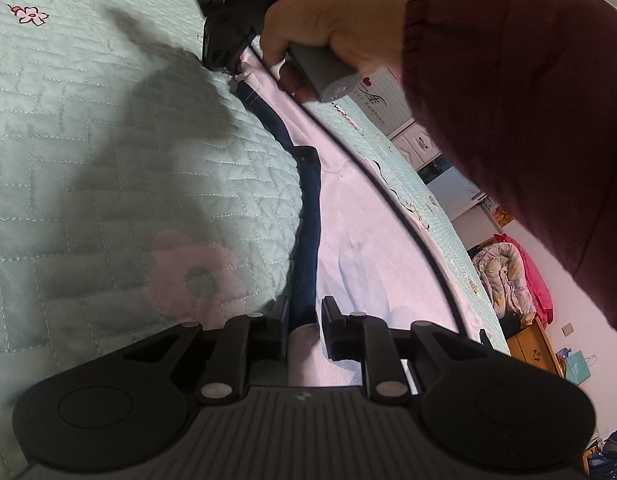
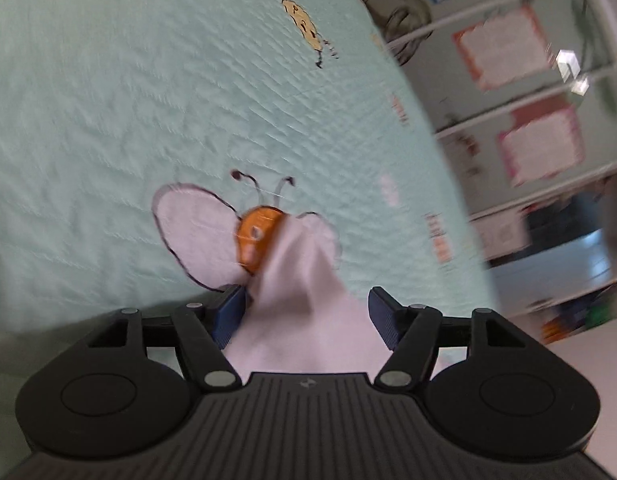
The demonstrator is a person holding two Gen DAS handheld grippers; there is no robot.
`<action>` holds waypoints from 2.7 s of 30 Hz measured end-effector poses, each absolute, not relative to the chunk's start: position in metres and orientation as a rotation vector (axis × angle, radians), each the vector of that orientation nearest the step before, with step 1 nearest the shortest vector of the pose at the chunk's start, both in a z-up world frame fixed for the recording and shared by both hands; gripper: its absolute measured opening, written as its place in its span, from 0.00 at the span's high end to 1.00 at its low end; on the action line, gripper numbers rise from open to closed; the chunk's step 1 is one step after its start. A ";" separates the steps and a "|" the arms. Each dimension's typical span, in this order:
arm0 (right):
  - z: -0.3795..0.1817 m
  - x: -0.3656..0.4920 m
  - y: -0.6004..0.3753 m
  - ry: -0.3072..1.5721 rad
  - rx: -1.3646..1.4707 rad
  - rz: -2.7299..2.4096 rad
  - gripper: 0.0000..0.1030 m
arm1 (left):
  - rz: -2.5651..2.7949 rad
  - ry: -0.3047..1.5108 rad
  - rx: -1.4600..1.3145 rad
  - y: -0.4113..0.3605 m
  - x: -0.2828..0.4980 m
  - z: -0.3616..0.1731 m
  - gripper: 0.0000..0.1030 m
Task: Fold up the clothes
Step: 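Hold the hem corner with the right gripper and lift it while the left gripper holds the trim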
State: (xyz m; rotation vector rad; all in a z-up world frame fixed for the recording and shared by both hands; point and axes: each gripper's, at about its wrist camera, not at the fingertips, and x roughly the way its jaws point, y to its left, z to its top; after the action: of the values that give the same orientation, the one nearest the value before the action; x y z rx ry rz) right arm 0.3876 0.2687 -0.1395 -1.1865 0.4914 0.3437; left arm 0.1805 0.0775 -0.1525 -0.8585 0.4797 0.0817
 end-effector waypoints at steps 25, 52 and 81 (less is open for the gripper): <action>-0.142 0.390 0.260 0.527 -1.210 0.353 0.39 | 0.081 0.487 -0.859 0.070 0.184 -0.148 0.82; -0.125 0.426 0.243 0.653 -0.916 0.535 0.95 | 0.076 0.560 -0.898 0.083 0.191 -0.150 0.88; -0.043 0.475 0.124 0.766 -0.223 0.722 0.98 | 0.104 0.566 -0.827 0.083 0.176 -0.159 0.88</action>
State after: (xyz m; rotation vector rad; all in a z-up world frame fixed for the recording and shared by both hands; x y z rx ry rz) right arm 0.4751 0.1240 -0.0430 -0.2229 0.7664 0.7217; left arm 0.1759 0.0827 -0.1593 -0.8267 0.5664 0.1037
